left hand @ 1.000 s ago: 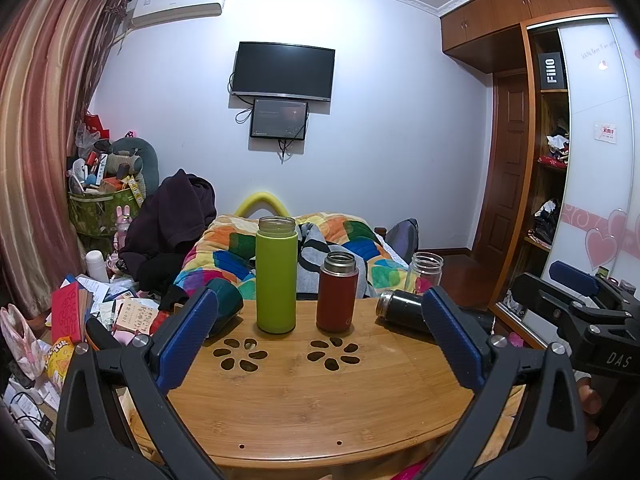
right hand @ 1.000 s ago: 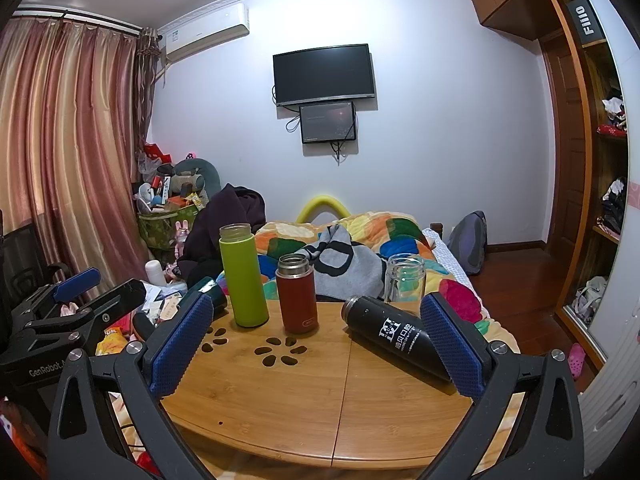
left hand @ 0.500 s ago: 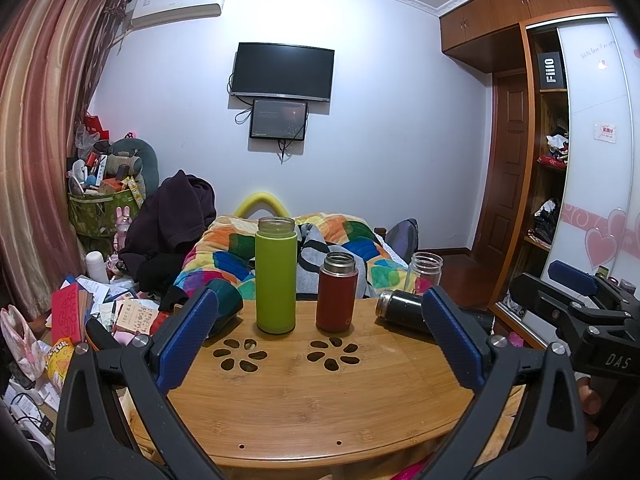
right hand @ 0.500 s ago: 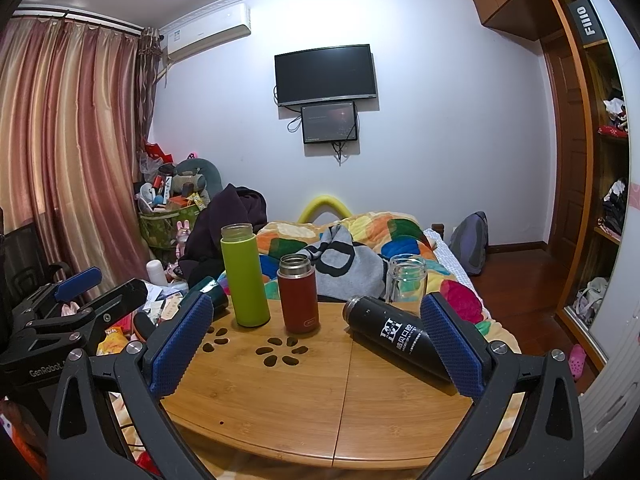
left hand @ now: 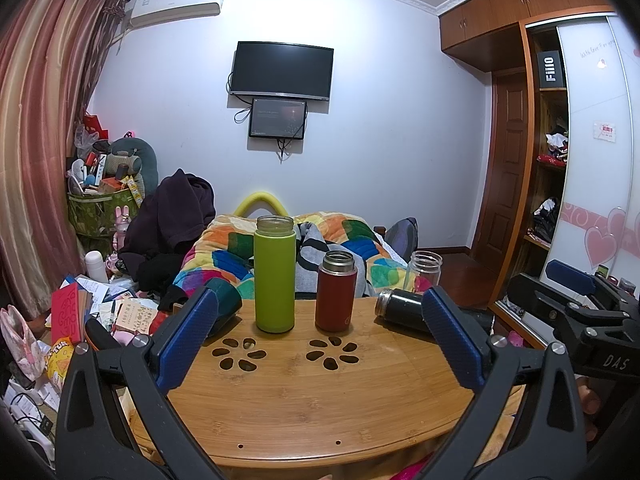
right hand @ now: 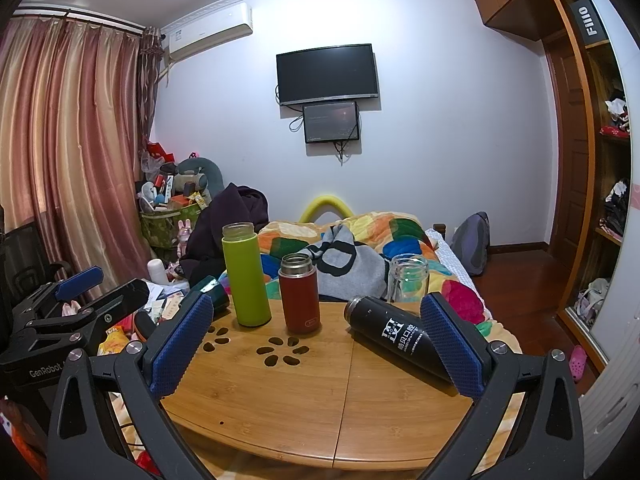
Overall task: Flip cup upside down
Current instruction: 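Move the left tool to the red cup and close around its body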
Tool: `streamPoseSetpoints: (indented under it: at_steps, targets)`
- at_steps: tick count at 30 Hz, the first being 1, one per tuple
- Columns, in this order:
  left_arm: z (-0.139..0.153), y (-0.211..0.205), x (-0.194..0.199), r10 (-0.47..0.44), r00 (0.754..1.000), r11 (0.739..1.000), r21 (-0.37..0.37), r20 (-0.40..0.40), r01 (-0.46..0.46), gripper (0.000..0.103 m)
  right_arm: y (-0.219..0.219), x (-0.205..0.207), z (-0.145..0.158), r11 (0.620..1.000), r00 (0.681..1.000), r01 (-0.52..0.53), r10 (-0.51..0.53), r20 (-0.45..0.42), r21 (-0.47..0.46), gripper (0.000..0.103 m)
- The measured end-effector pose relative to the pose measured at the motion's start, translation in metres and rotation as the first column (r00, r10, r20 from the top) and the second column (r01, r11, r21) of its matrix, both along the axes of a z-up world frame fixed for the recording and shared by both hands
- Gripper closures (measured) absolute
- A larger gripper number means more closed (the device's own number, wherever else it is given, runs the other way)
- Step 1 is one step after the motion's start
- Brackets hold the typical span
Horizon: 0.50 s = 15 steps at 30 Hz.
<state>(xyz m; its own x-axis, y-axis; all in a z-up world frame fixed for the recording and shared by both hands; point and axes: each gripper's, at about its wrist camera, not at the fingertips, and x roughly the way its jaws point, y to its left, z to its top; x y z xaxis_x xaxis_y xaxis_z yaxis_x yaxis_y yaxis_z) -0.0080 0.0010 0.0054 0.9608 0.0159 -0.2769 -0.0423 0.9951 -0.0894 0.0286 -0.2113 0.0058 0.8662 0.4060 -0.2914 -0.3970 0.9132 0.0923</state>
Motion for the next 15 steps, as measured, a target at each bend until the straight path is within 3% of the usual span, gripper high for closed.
streamPoseSetpoints:
  at_steps: [9, 15]
  targets:
    - [-0.003, -0.001, 0.006, -0.001, 1.000, 1.000, -0.005, -0.020, 0.000, 0.000, -0.005, 0.006, -0.005, 1.000, 1.000, -0.005, 0.005, -0.007, 0.008, 0.000]
    - [-0.011, -0.011, 0.044, -0.034, 0.996, 0.999, -0.006, -0.077, 0.034, 0.000, -0.021, 0.022, -0.018, 1.000, 0.999, 0.020, -0.019, -0.043, 0.024, 0.000]
